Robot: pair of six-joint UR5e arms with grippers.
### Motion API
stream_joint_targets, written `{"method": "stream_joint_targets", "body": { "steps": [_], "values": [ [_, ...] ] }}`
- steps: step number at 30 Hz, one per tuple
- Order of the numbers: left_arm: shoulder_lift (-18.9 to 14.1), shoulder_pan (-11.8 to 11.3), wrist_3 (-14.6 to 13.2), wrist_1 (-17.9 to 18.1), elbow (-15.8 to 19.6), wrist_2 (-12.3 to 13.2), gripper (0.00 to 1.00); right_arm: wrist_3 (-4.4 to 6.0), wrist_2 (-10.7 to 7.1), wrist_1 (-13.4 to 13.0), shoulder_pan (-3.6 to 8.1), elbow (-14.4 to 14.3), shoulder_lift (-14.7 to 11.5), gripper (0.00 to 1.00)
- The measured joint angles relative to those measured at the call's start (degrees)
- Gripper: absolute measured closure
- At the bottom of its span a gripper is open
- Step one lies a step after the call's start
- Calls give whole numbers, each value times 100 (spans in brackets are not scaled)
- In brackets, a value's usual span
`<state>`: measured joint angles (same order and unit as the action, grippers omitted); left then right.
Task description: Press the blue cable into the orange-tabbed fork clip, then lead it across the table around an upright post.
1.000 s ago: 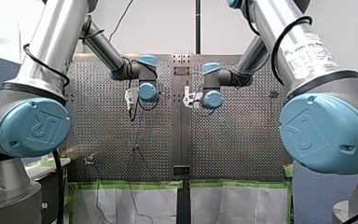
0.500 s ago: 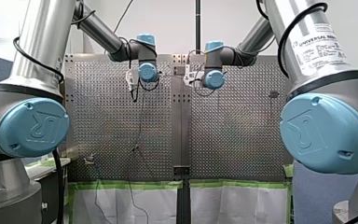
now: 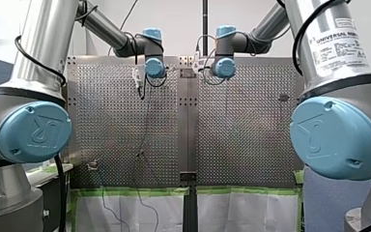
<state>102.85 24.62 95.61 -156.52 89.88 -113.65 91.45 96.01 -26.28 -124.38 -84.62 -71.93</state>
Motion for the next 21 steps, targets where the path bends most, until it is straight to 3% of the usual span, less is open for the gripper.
{"method": "stream_joint_targets", "body": {
  "steps": [13, 21],
  "values": [
    [9, 10, 145, -607, -610, 8, 99, 31, 79, 213, 120, 44, -122, 100],
    [19, 17, 291, -769, -859, 188, 99, 35, 148, 371, 217, 135, -180, 100]
  ]
}}
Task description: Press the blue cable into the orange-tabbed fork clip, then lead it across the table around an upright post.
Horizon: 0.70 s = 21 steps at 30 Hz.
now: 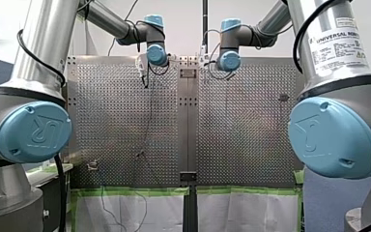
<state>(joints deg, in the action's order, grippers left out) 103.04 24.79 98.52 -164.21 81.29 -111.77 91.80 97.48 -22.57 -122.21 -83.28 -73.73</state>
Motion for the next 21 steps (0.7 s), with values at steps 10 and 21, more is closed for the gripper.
{"method": "stream_joint_targets", "body": {
  "steps": [10, 21],
  "values": [
    [299, 146, 41, -296, -375, 313, 99, 6, 17, 173, 161, 132, -70, 100],
    [428, 270, 288, -315, -838, 396, 99, 2, 17, 234, 343, 140, -186, 100]
  ]
}}
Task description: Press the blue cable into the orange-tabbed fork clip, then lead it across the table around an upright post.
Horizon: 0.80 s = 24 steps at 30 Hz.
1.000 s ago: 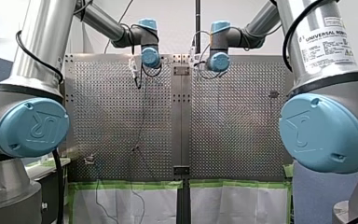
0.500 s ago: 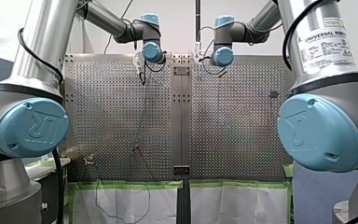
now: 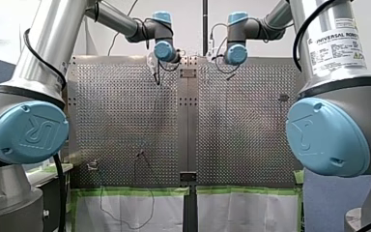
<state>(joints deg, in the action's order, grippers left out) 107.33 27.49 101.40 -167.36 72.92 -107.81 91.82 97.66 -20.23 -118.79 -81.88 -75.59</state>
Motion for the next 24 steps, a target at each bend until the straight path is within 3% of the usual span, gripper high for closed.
{"method": "stream_joint_targets", "body": {
  "steps": [8, 17, 24],
  "values": [
    [216, 99, 139, -159, -308, 61, 99, 4, 25, 70, 279, 0, -34, 100],
    [690, 296, 302, -273, -798, 62, 99, 5, 67, 126, 464, 0, -39, 100],
    [780, 384, 414, -270, -1071, 48, 99, 11, 70, 137, 600, 0, -40, 100]
  ]
}}
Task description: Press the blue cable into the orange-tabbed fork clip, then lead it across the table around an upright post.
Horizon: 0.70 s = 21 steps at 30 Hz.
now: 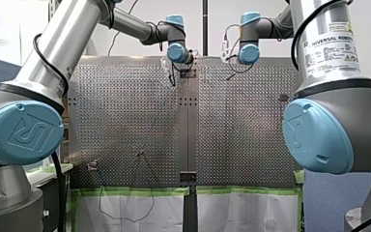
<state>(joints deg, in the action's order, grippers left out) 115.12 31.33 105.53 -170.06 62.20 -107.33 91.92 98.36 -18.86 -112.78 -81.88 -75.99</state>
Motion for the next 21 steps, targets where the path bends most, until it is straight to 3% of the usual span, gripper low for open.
{"method": "stream_joint_targets", "body": {
  "steps": [9, 21],
  "values": [
    [18, 24, 75, 6, -73, 21, 99, 10, 0, 4, 172, -1, -1, 100],
    [294, 97, 238, 18, -379, 12, 99, 12, -5, 4, 413, 0, -4, 100]
  ]
}}
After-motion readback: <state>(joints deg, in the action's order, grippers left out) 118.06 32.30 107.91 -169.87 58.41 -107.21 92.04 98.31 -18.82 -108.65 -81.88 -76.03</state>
